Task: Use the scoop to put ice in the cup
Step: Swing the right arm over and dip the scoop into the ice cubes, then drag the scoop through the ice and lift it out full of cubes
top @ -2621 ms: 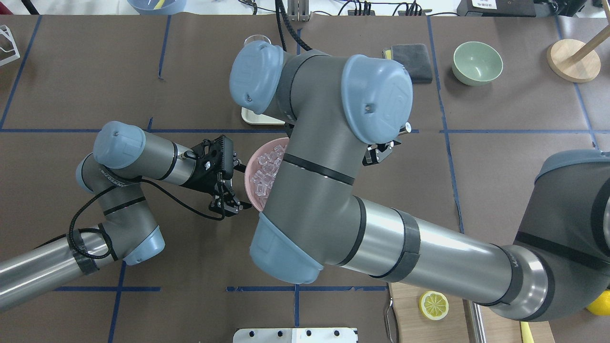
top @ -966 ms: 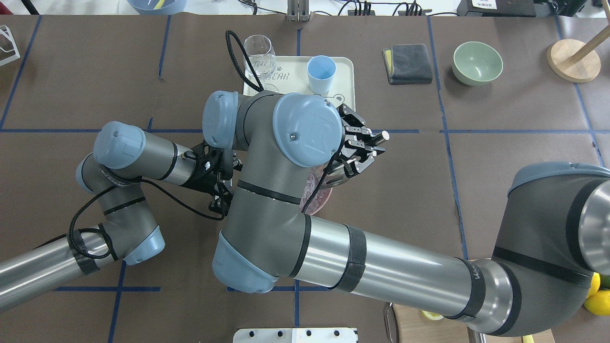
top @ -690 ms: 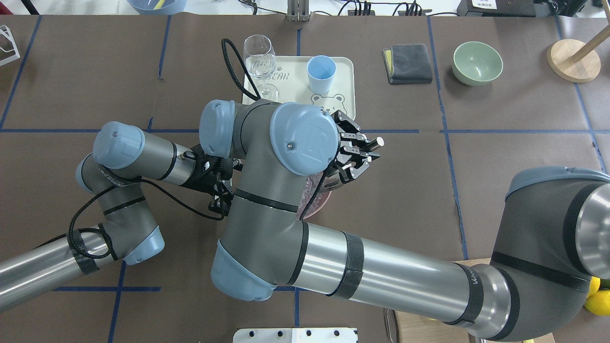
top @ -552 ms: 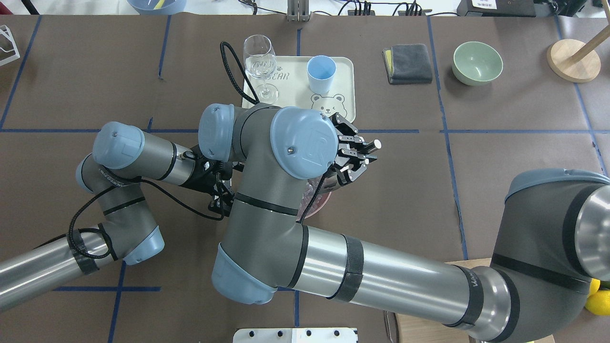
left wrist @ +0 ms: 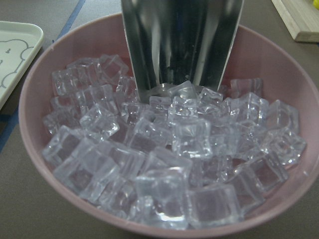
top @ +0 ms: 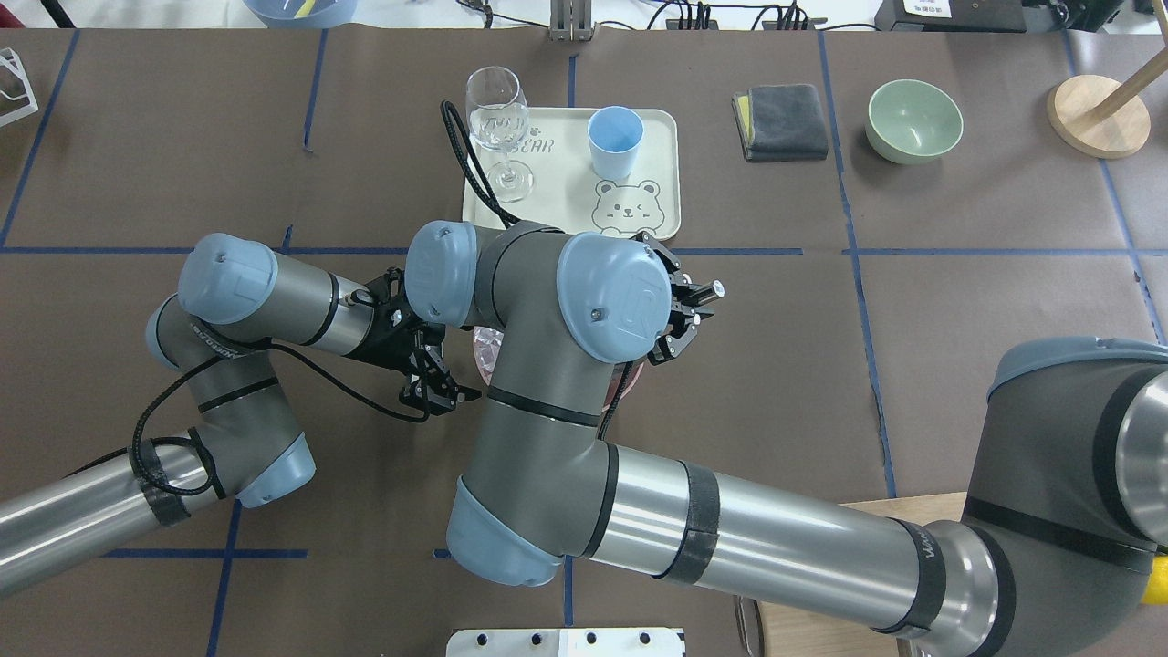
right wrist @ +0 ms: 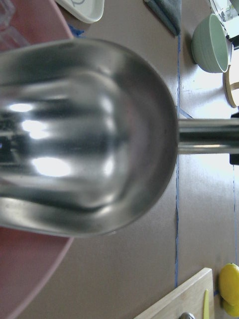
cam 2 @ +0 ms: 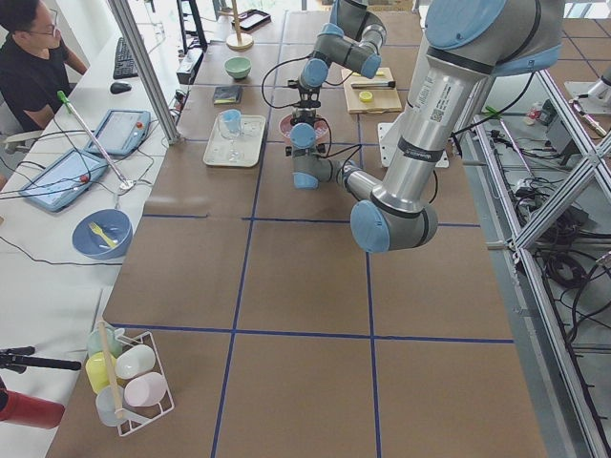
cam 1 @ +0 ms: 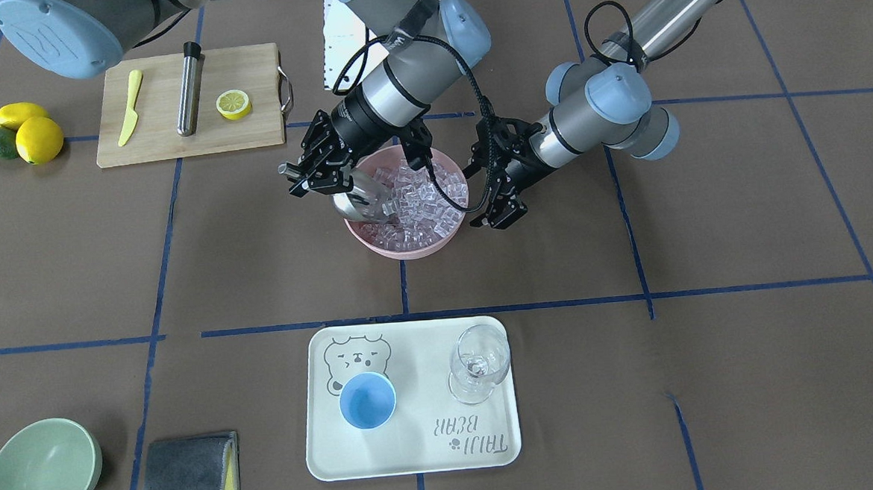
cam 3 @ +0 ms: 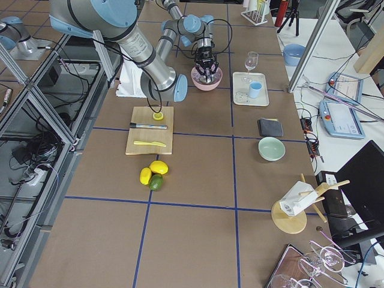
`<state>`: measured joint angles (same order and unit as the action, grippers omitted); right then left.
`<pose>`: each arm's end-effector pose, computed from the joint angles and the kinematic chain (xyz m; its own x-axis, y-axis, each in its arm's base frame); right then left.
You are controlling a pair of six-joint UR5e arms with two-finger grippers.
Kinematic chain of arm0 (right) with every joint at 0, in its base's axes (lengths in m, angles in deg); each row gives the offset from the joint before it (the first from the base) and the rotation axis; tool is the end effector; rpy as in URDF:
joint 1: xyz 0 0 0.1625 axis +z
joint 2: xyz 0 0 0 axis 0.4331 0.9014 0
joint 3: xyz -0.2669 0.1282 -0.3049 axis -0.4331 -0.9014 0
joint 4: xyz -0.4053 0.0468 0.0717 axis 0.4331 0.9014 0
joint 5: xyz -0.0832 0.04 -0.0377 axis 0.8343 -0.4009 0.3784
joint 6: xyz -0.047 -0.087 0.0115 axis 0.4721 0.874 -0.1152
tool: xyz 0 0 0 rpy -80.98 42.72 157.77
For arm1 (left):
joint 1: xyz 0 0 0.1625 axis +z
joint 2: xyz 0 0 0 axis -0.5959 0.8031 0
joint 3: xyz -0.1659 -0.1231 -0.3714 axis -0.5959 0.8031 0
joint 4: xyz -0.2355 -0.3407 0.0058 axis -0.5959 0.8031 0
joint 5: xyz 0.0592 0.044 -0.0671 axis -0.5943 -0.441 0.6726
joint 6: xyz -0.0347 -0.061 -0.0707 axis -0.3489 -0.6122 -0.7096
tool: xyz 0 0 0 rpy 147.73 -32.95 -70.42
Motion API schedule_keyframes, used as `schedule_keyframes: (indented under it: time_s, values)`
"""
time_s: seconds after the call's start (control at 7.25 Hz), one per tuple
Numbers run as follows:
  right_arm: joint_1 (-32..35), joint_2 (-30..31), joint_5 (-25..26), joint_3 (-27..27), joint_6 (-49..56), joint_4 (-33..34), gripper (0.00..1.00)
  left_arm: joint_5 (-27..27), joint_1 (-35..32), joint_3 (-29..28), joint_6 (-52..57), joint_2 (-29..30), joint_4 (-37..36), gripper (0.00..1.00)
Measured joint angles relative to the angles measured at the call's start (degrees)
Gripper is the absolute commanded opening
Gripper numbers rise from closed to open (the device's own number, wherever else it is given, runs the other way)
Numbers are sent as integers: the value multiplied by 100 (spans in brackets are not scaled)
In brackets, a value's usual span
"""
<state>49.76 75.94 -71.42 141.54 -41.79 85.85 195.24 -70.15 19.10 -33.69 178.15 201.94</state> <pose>-0.5722 -0.4236 0.1482 -0.0612 -0.9796 -0.1916 0.9969 -0.0504 -0.0609 0.5100 -0.4355 0.3325 0.0382 0.9955 -0.0868 -0.1236 0.0909 0.9882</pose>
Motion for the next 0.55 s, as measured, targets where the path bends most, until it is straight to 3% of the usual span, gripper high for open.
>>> schedule_keyframes:
  time_s: [0.55]
  values:
    - [85,669,-34,647,11,-701,0,-8,0,-8,-1,-7,0,100]
